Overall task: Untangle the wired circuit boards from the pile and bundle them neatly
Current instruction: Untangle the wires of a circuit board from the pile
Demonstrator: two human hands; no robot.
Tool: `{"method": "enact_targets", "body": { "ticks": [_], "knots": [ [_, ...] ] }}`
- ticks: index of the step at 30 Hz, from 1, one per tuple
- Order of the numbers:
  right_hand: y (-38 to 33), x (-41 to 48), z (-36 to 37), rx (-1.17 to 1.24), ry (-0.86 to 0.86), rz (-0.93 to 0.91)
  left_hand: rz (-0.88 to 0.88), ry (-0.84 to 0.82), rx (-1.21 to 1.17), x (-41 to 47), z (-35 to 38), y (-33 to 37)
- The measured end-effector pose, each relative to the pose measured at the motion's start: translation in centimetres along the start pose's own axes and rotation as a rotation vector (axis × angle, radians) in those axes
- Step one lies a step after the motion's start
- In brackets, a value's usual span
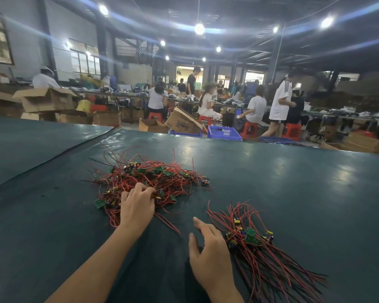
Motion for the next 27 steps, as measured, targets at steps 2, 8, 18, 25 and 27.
{"method": "enact_targets", "body": {
  "ticks": [2, 8, 18, 25, 27],
  "knots": [
    [0.1, -0.1, 0.0, 0.010, 0.004, 0.014, -0.044, 0.017, -0.026, -0.3, 0.1, -0.8],
    [0.3, -0.1, -0.1, 0.044, -0.003, 0.055, -0.077, -0.136, 0.101, 0.5, -0.2, -0.7],
    [0.4, 0.2, -0.4, 0.402, 0.065, 0.269, 0.532, 0.269, -0.508, -5.8, -5.0, 7.1],
    [-0.5, 0.7, -0.9, 0.830, 0.048, 0.411, 0.620, 0.102, -0.686, -8.6, -5.0, 8.4],
    [-0.1, 0.6, -0.7, 0.825, 0.061, 0.472, 0.601, 0.092, -0.718, -8.7, -5.3, 8.1]
  ]
}}
Point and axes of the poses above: each hand's wrist, its own x-axis towards the middle knuckle, its own z-axis out of the palm, y = z × x, the point moved 6 cm from there along x, towards the middle knuckle, and after that the axes turned 7 degrees about y, right-handed, at the moved point
